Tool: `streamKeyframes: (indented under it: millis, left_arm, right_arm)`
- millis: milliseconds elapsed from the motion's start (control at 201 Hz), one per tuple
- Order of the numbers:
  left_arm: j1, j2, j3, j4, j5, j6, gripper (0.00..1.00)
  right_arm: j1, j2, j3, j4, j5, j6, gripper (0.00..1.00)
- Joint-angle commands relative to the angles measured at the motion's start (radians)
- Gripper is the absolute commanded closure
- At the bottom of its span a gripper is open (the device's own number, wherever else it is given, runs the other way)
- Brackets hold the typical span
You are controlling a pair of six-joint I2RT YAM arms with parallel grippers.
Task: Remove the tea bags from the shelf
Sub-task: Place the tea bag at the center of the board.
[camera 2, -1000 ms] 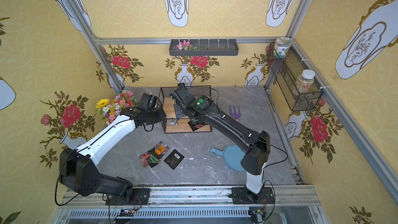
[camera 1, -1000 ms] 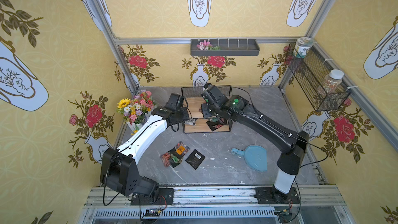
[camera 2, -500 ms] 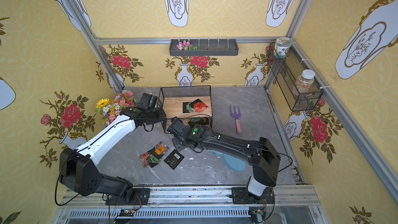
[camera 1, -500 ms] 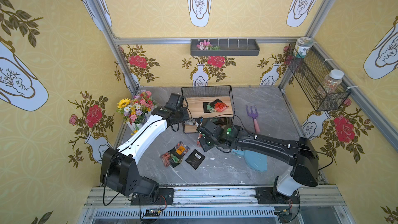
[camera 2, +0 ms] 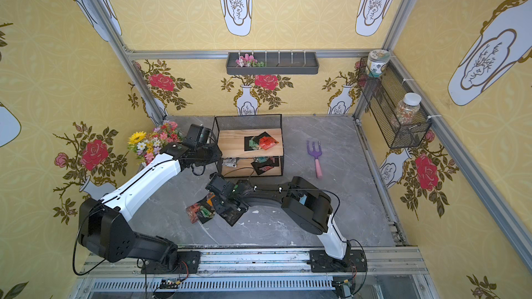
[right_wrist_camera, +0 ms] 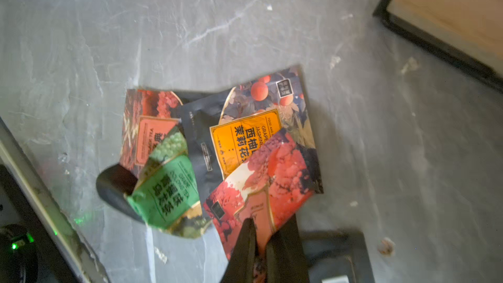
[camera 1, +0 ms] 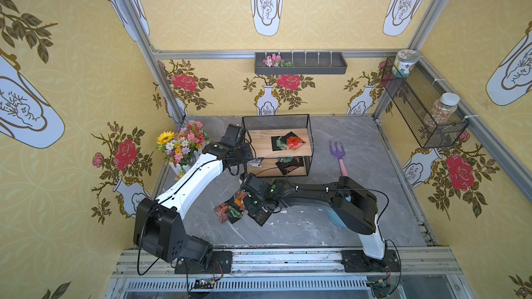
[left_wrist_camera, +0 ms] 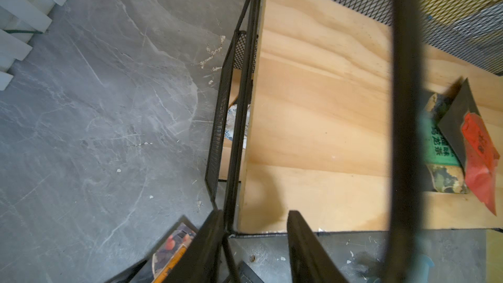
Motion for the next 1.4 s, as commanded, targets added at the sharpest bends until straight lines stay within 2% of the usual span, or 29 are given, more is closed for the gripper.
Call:
streamKeyframes:
  millis: [0, 299, 433, 543, 662, 886, 1155, 1294, 1399]
  left_arm:
    - [-0.002, 0.001, 0.006, -0.014, 0.018, 0.006, 0.56]
    - [-0.002, -0.002, 0.005, -0.018, 0.018, 0.005, 0.56]
    - [-0.002, 0.001, 0.009, -0.019, 0.02, 0.005, 0.56]
    - [-0.001, 0.005, 0.012, -0.019, 0.019, 0.007, 0.56]
    - [-0.001, 0.007, 0.017, -0.021, 0.018, 0.009, 0.56]
    - [-0.002, 0.015, 0.023, -0.02, 0.018, 0.011, 0.56]
    - [-0.002, 0.017, 0.029, -0.023, 0.017, 0.015, 0.56]
    - [-0.002, 0.016, 0.031, -0.023, 0.016, 0.016, 0.56]
    - [-0.002, 0.016, 0.03, -0.021, 0.02, 0.016, 0.56]
  right_arm:
    - [0.004, 0.029, 0.008, 0.163, 0.012, 0.011, 0.92]
    - [0.004, 0.1, 0.062, 0.192, 0.024, 0.029, 0.84]
    - [0.005, 0.092, 0.061, 0.18, 0.03, 0.029, 0.69]
    - [0.007, 0.066, 0.05, 0.173, 0.042, 0.028, 0.51]
    - [0.007, 0.031, 0.043, 0.153, 0.059, 0.024, 0.43]
    - [0.009, -0.052, 0.027, 0.084, 0.095, 0.009, 0.39]
    - [0.009, -0.315, -0.044, -0.114, 0.283, -0.024, 0.34]
    - [-0.053, -0.429, -0.006, -0.248, 0.366, -0.008, 0.35]
    - [-0.13, -0.435, 0.088, -0.376, 0.41, 0.012, 0.35]
